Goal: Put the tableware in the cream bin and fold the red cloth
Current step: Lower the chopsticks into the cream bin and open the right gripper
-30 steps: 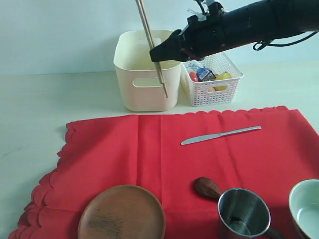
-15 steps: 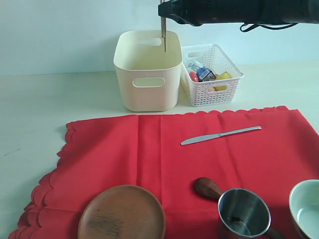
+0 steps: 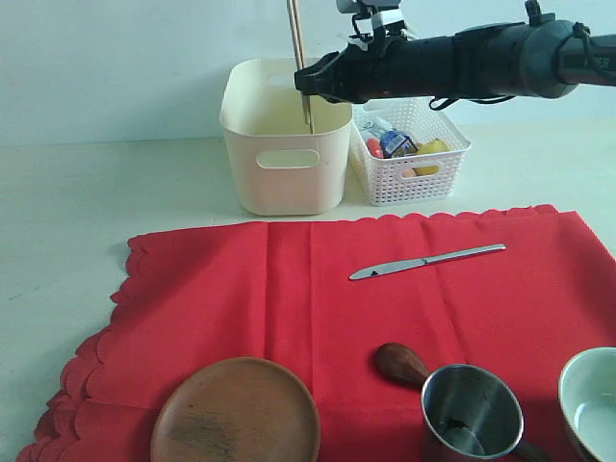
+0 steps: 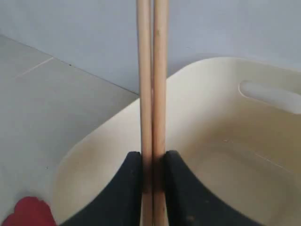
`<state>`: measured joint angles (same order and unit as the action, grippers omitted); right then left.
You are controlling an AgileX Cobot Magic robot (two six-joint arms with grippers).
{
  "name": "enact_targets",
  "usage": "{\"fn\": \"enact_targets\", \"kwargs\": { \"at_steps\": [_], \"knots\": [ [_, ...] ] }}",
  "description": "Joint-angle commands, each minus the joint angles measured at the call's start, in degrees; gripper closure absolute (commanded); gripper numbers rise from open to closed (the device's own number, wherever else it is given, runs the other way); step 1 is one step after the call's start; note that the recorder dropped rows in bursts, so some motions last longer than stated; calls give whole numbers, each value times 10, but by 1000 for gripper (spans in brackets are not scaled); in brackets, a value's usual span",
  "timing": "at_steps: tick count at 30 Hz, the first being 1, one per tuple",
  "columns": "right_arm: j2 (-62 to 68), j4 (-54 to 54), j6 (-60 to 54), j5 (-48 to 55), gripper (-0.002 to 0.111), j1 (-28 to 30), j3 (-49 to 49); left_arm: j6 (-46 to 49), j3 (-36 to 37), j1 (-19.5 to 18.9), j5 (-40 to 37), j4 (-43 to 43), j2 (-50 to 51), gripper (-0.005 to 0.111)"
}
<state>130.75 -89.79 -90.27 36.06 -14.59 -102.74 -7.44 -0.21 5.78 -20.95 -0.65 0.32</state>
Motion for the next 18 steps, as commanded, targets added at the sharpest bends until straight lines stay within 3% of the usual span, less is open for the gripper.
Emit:
{"fn": "enact_targets", "kwargs": {
  "at_steps": [1,14,18],
  "knots": [
    [8,8,-38,-2,108,0,-6,-1,2,-2,4,-1,-3,107],
    [40,96,-44,-6,108,-1,-6,-1,2,-2,4,-1,-3,107],
    [40,98,-43,-6,88,-1,-6,-1,2,-2,4,-1,-3,107]
  ]
}}
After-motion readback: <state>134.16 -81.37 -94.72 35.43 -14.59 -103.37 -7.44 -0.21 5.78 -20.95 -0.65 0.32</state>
